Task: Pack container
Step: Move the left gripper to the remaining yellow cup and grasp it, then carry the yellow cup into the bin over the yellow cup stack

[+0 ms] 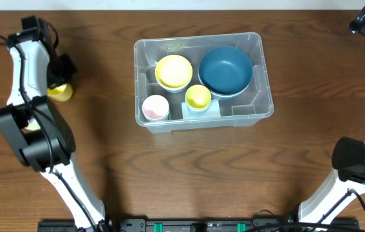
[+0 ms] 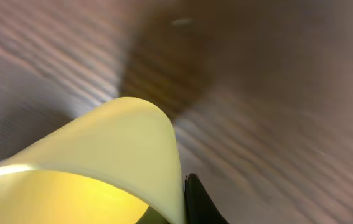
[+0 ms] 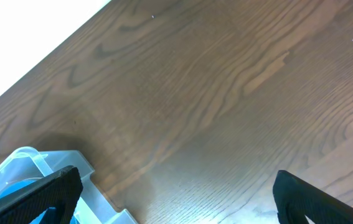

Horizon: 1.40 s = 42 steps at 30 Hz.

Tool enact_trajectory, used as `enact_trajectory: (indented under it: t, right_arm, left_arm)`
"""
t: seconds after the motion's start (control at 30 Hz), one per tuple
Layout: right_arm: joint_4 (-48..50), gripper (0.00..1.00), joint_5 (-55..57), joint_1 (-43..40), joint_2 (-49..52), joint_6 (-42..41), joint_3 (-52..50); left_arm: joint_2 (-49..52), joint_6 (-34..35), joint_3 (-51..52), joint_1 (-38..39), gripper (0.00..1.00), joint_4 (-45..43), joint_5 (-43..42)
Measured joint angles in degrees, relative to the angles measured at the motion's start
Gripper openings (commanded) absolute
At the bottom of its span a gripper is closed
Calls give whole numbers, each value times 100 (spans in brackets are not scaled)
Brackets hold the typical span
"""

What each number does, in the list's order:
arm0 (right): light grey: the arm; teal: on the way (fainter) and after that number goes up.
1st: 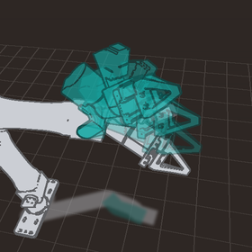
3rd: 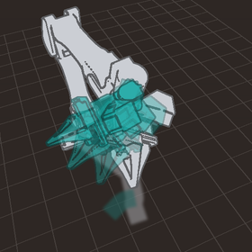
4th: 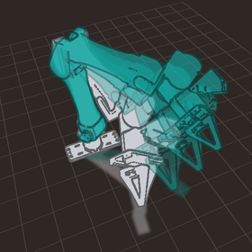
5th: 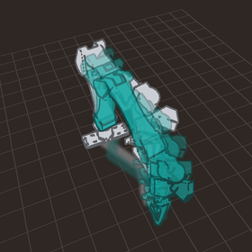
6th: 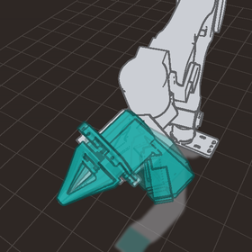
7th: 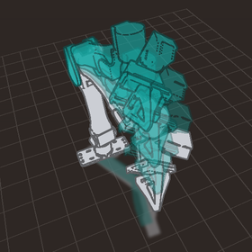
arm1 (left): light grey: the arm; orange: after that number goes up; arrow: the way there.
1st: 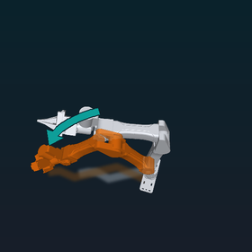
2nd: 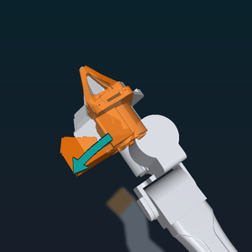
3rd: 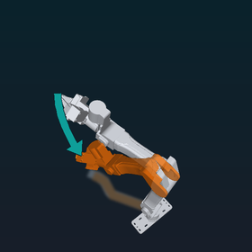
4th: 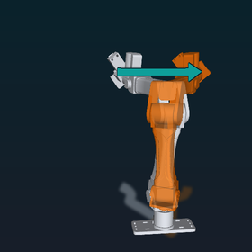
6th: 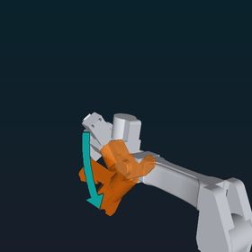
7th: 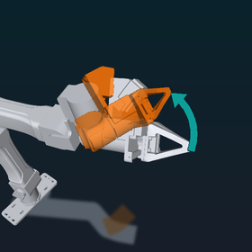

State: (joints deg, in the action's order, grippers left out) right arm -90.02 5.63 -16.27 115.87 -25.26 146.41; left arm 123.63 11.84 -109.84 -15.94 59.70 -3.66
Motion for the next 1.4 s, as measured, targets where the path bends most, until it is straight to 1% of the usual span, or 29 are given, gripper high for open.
enact_trajectory:
  t: [0.13, 0.2, 0.27, 0.37, 0.47, 0.57, 0.67, 0.73, 0.9, 1.17, 1.4]
  right_arm:
    - [0, 99, -2, 2, 0, -2, 0]
    - [0, 99, 0, 0, 0, 0, 0]
    - [0, 99, 0, 2, 0, 0, 0]
    - [0, 99, 0, 0, 0, 0, 0]
    - [0, 99, 0, 0, 0, 0, 0]
    - [0, 99, 0, 0, 0, -2, 0]
    - [0, 99, 0, 0, 0, 0, 0]
    - [0, 99, 0, 0, 0, -2, 0]
    - [0, 99, 0, 0, 0, 0, 0]
    - [0, 99, 0, 0, 0, 0, 0]
    - [0, 99, 0, 2, 0, -2, 0]
  left_arm:
    - [-1051, 15, 0, 553, 6, -15, -264]
    - [-1611, 17, -2, 946, 6, -15, -339]
    - [-2120, 0, -13, 1458, 6, -13, -382]
    - [-2549, -138, -44, 2267, 6, -9, -415]
    - [-2660, -367, -59, 3132, 6, 31, -468]
    - [-2527, -721, -59, 3954, 6, 140, -507]
    - [-2291, -1029, -55, 4572, 6, 264, -511]
    - [-2135, -1161, -52, 4833, 6, 341, -494]
    - [-1792, -1322, -52, 5080, 6, 461, -435]
    - [-1429, -1364, -52, 5088, 6, 612, -391]
    - [-1338, -1364, -52, 5088, 6, 647, -424]
